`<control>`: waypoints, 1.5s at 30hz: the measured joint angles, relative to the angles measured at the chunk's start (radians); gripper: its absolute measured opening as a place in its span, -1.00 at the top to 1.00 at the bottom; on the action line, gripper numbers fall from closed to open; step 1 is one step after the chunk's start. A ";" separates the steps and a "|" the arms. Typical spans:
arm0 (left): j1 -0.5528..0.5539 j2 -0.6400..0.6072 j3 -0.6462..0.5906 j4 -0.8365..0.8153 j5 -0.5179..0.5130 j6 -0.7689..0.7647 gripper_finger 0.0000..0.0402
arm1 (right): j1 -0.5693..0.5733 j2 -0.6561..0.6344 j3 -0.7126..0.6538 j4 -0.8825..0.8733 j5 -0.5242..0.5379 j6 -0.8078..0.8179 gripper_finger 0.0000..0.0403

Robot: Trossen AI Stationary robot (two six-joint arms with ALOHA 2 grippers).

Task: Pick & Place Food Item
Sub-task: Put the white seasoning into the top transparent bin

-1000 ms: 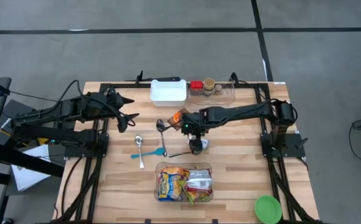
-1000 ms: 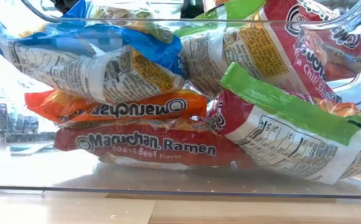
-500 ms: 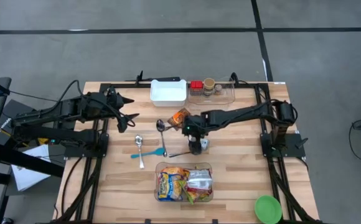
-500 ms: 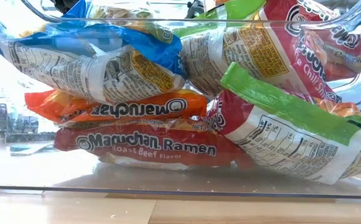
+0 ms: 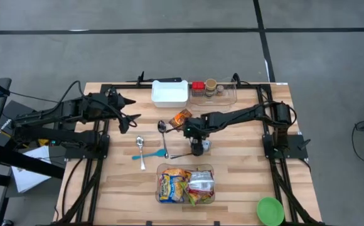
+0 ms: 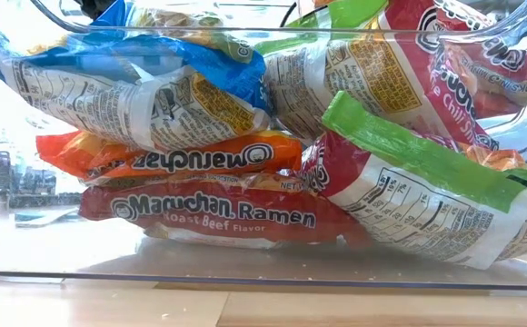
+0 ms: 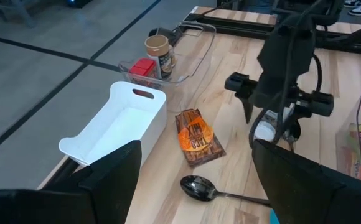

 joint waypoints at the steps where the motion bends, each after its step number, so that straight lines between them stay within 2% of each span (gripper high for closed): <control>1: 0.000 0.001 0.000 0.000 0.000 0.000 -0.49 | 0.000 0.001 0.001 -0.004 -0.003 -0.002 -0.58; 20: 0.000 0.018 0.000 0.008 0.002 -0.018 -0.49 | -0.027 0.007 0.001 -0.045 -0.014 -0.063 -0.58; 24: 0.000 0.018 0.000 0.007 0.002 -0.023 -0.49 | -0.031 0.007 0.029 -0.115 -0.014 -0.072 -0.58; 30: 0.000 0.020 0.000 0.017 0.002 -0.023 -0.49 | -0.038 0.010 0.077 -0.129 -0.015 -0.074 -0.58; 45: 0.000 0.020 0.000 0.023 0.005 -0.024 -0.49 | -0.028 0.177 0.254 -0.286 -0.020 -0.087 -0.57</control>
